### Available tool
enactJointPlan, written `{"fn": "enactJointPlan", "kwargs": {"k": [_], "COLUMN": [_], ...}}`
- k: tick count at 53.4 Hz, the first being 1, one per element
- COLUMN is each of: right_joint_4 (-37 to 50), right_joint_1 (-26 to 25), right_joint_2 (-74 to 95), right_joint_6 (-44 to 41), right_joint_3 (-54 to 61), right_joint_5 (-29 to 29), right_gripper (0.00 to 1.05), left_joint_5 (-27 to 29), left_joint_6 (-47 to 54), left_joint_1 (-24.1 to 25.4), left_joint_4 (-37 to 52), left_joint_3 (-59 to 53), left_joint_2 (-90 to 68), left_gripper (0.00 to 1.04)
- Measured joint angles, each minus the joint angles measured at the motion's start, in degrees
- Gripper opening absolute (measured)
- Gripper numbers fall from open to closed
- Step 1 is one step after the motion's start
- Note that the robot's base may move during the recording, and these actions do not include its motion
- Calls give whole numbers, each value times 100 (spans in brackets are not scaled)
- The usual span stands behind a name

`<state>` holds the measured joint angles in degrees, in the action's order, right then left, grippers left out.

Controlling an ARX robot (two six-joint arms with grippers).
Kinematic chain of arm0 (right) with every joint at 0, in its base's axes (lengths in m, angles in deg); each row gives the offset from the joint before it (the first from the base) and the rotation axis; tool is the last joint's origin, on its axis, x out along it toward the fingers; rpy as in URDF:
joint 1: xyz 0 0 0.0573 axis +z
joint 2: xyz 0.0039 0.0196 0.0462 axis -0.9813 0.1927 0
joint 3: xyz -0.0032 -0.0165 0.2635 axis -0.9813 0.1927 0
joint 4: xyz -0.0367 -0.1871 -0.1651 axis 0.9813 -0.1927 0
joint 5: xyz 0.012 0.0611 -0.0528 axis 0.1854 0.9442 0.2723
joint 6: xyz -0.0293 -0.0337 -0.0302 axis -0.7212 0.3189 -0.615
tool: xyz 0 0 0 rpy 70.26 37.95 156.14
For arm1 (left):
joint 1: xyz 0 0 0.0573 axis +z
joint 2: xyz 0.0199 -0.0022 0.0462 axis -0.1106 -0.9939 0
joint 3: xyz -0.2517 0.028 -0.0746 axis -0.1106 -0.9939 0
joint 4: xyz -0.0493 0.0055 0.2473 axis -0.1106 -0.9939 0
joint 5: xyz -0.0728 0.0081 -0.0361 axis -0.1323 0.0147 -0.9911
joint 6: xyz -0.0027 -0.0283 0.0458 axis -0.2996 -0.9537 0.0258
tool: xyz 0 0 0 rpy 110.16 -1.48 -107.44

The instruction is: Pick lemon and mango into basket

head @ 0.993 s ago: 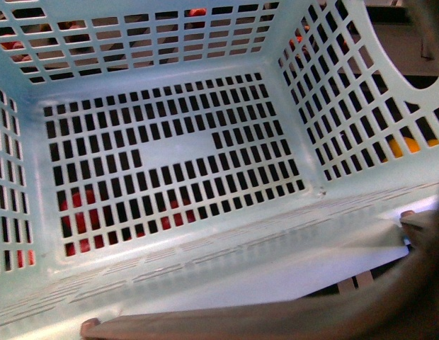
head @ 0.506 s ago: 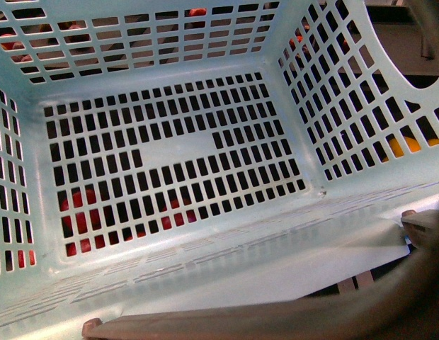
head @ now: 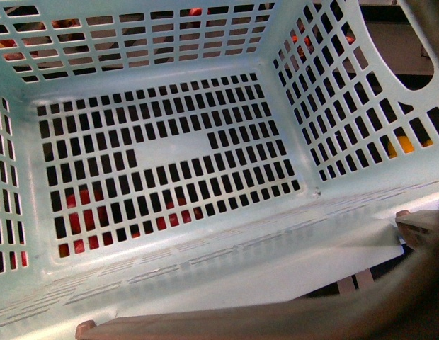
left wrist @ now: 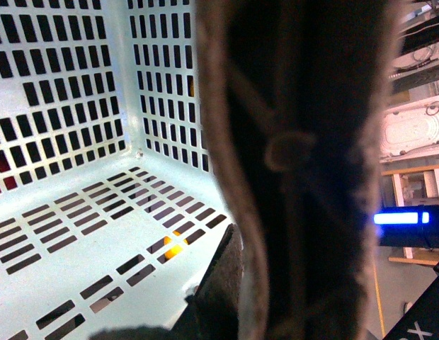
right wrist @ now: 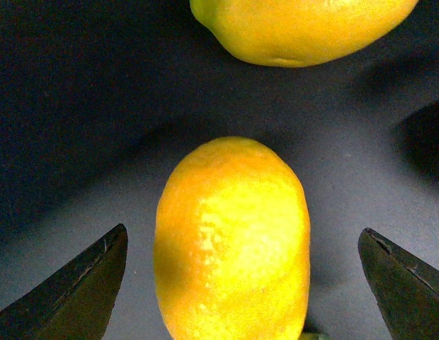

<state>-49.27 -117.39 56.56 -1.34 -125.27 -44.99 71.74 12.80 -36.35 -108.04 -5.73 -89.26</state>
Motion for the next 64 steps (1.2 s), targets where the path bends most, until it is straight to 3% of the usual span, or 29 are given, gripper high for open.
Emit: {"fn": "enactJointPlan", "kwargs": {"k": [8,15,26,39,52,58,64], "right_joint_4": [-223,-313,-317,-72,-72,-542,-1088], "right_joint_1": [76,109,96,24,33,297,883], "right_joint_2": [103,153,133,-501,-3261,-4983,-6826], "right_joint_6": [22,24,39,-70,-101,-157,11], "right_joint_3": [-275,-376,-328,348,1847,2433,2691], "right_joint_5": [2,9,83,555,2260,2688,2798], "right_gripper": [95,74,52,50,50,50,50], "left_joint_5": [2,4,2,2,0,0,0], "left_joint_6": [0,-4,-4,-2,-4,-2,-4], "left_joint_1": [0,0,0,0,0,0,0], "left_joint_4": [0,0,0,0,0,0,0], "left_joint_3": [0,0,0,0,0,0,0], "left_joint_2": [0,0,0,0,0,0,0], "left_gripper": [5,5,5,5,5,5,5]}}
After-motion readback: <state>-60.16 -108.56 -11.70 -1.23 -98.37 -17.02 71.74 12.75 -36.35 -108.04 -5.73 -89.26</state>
